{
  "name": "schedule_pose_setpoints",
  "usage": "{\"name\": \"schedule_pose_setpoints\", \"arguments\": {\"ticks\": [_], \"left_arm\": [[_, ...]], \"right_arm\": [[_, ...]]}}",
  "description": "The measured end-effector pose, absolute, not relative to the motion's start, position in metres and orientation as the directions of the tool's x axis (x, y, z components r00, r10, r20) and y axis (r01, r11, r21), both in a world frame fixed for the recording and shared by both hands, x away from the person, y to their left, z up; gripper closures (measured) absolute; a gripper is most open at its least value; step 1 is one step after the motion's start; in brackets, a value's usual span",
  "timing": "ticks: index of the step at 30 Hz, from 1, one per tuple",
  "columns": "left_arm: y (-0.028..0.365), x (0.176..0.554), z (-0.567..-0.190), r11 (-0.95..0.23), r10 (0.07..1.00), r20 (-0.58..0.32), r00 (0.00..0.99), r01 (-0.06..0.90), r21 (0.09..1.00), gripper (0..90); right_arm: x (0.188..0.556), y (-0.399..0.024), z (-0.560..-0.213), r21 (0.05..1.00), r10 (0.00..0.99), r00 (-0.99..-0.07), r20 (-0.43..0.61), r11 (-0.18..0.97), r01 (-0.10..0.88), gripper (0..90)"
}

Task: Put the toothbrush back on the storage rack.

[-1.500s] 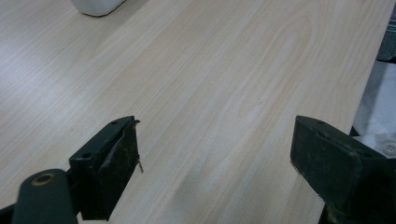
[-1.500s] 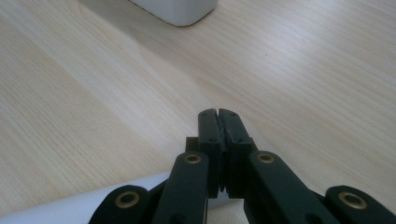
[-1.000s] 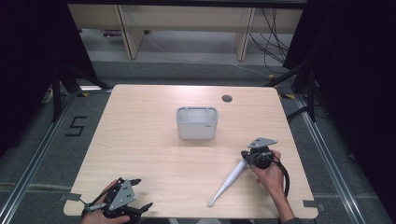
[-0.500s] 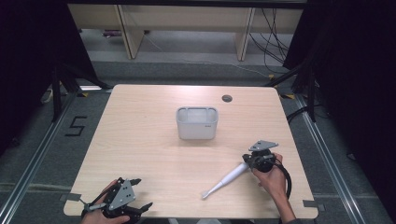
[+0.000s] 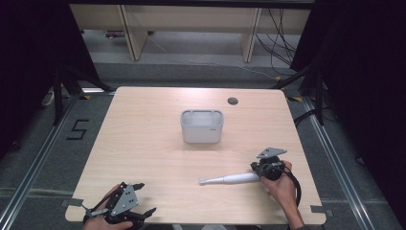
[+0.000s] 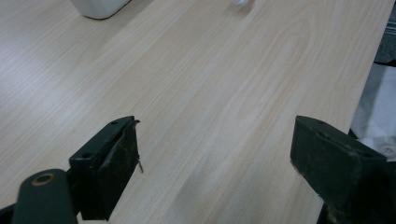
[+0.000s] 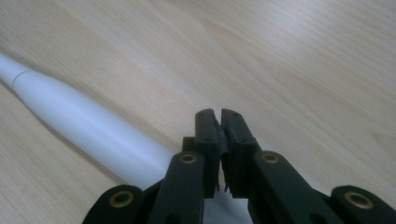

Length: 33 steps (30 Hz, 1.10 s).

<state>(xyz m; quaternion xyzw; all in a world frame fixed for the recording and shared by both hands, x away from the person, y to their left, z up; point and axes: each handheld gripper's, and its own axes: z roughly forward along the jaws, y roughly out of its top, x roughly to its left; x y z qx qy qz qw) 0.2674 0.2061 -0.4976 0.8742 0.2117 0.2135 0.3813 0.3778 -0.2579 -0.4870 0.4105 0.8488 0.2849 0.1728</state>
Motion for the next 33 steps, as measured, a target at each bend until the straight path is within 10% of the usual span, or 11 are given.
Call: {"name": "schedule_pose_setpoints", "arguments": {"ticks": [33], "left_arm": [[0.206,0.267,-0.497,-0.606,0.543,0.202,0.815,0.214,0.766,14.8]], "right_arm": [[0.348,-0.262,-0.487,0.598,0.784,-0.615,-0.084,0.533,0.598,83.8]]}}
